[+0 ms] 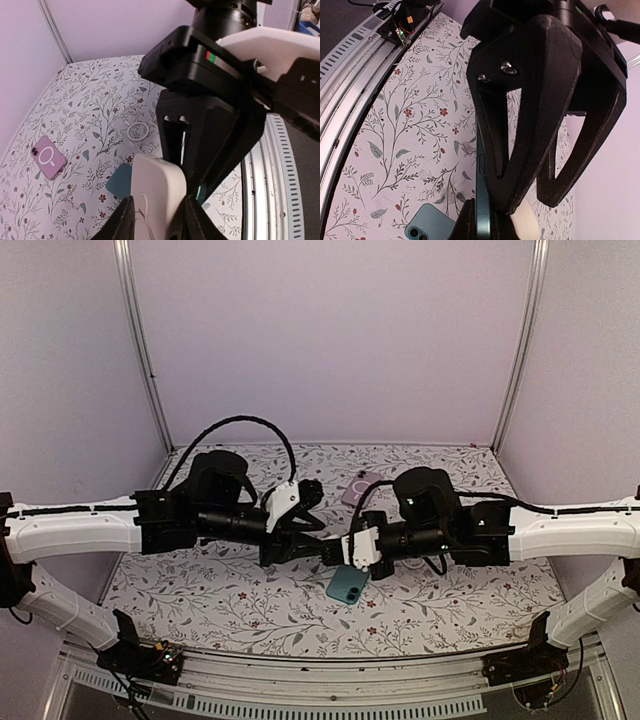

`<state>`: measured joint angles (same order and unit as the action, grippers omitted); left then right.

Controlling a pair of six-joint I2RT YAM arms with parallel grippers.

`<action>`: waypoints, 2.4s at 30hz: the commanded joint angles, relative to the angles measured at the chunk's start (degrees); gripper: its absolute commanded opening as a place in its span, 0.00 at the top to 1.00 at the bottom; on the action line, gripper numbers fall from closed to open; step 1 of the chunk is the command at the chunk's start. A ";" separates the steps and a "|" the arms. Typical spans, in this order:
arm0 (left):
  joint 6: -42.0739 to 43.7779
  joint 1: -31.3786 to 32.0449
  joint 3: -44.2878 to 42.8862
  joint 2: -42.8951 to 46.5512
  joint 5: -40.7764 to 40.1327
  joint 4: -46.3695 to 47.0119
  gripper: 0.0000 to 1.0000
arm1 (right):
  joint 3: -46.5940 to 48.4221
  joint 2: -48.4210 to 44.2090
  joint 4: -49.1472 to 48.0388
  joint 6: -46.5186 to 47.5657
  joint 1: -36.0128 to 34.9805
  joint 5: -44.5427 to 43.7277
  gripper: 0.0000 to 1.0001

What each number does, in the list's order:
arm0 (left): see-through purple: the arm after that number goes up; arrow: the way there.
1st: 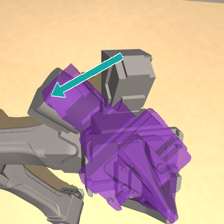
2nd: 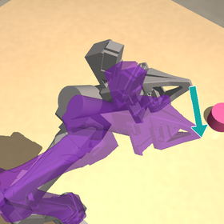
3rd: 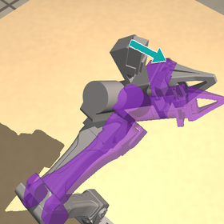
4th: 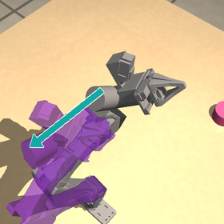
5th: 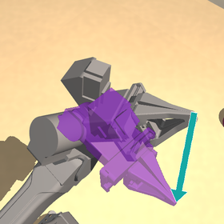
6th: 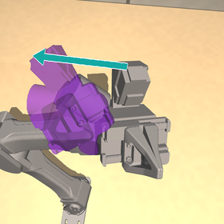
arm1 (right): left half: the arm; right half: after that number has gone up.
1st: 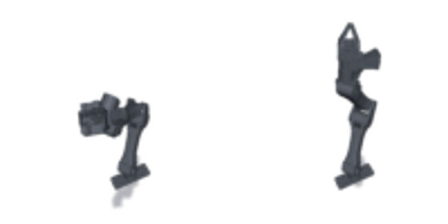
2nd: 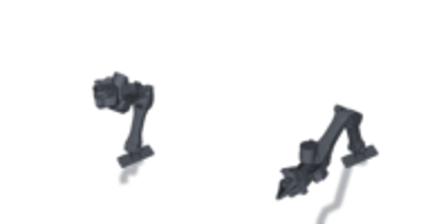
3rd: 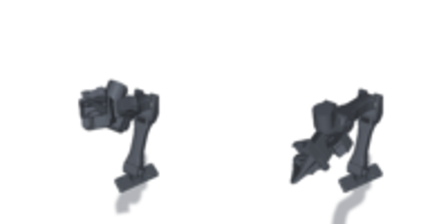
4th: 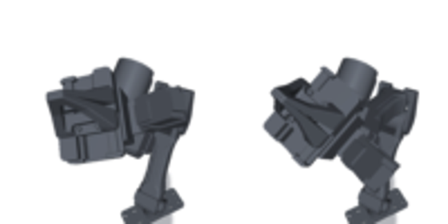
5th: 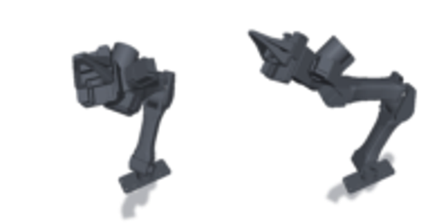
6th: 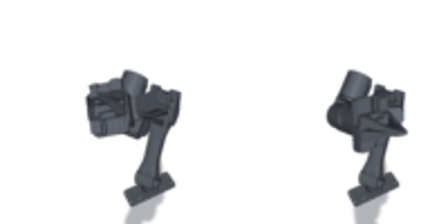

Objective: Take the phone out of the phone case
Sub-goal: Remove the phone case from the phone.

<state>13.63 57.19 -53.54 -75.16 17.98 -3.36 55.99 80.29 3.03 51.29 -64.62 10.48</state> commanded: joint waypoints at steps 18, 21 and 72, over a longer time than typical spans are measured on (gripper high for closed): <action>4.00 2.27 -0.43 -1.34 -17.73 -1.92 0.99 | 0.52 -5.35 -6.89 -0.97 -1.20 -0.25 1.00; 4.04 2.37 -0.64 -2.01 -19.52 -2.08 0.80 | 0.37 -5.49 -6.89 -1.09 -1.20 -0.39 1.00; -30.97 -33.22 5.31 4.13 -4.99 -11.94 1.00 | -13.18 -12.41 -21.00 -9.41 -1.29 0.86 1.00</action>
<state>-6.96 31.46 -53.39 -75.66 9.76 -12.45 44.36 68.93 -8.29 45.71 -65.93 11.22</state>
